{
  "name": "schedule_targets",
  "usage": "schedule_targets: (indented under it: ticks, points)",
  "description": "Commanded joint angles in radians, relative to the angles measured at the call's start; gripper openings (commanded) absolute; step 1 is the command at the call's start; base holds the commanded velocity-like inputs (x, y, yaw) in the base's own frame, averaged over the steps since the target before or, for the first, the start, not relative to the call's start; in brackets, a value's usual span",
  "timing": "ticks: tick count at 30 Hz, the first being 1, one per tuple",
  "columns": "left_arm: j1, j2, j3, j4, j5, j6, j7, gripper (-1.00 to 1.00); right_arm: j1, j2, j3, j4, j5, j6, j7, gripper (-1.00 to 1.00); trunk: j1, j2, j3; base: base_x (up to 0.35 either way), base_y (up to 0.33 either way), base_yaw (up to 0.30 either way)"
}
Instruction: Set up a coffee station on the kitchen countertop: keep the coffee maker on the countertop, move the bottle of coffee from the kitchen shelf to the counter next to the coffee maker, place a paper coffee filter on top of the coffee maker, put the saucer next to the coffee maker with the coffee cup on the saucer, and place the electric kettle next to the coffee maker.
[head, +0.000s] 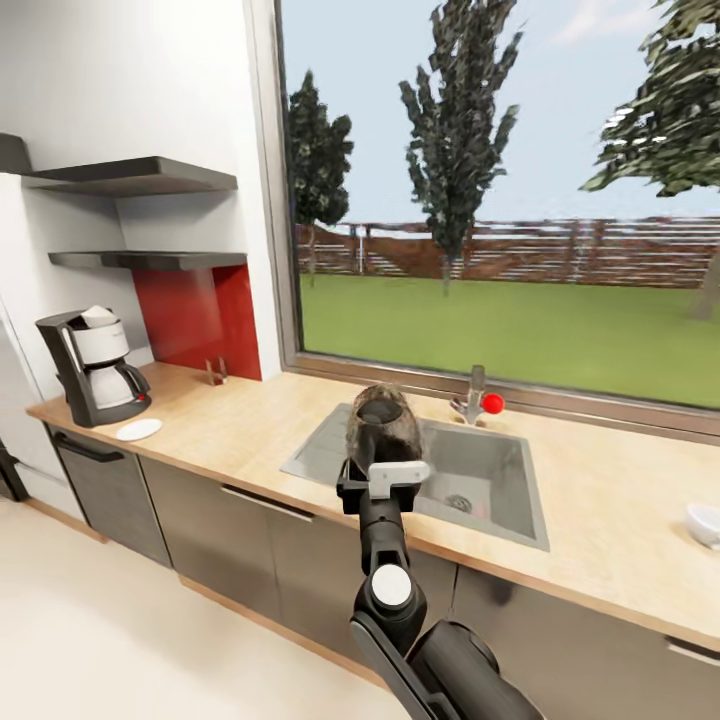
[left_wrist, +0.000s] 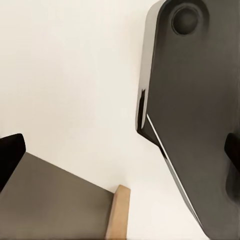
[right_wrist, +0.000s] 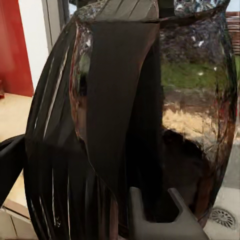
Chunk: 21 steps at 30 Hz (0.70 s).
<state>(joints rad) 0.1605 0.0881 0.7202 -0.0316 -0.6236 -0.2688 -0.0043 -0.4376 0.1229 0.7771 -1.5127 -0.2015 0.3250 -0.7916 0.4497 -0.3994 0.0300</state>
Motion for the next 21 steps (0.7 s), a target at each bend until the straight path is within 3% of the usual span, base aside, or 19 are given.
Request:
schedule_targets:
  ticks: [1, 6, 11, 13, 18, 21]
  points:
    - [0.001, 0.000, 0.008, -0.001, -0.010, -0.003, -0.001, 1.00, -0.001, 0.000, 0.003, -0.001, 0.001, 0.006, -0.007, -1.00, 0.000, -0.001, -0.001, 0.000, 0.000, 0.242]
    - [0.001, 0.000, 0.008, -0.001, -0.010, -0.003, 0.000, 1.00, -0.001, -0.006, 0.001, -0.002, 0.001, 0.006, 0.024, -1.00, 0.000, -0.001, -0.006, 0.000, 0.000, 0.211]
    - [0.001, -0.002, 0.008, -0.001, -0.011, -0.003, -0.001, 1.00, -0.001, -0.010, -0.014, -0.003, 0.003, 0.007, 0.226, -1.00, 0.000, -0.001, -0.012, 0.000, 0.000, 0.183]
    - [0.001, -0.001, 0.008, -0.001, -0.011, -0.003, -0.002, 1.00, -0.001, -0.010, -0.045, -0.004, 0.003, 0.008, 0.304, -1.00, 0.000, -0.001, -0.015, 0.000, 0.000, 0.179]
    - [0.002, 0.002, 0.008, -0.001, -0.011, -0.003, -0.002, 1.00, -0.003, -0.008, -0.092, -0.006, 0.003, 0.008, 0.392, -1.00, 0.000, -0.001, -0.021, 0.000, 0.000, 0.176]
    - [0.002, 0.001, 0.008, -0.001, -0.011, -0.003, -0.002, 1.00, -0.043, 0.000, -0.120, -0.013, 0.004, 0.012, 0.515, -1.00, 0.000, -0.001, -0.025, 0.000, 0.000, 0.171]
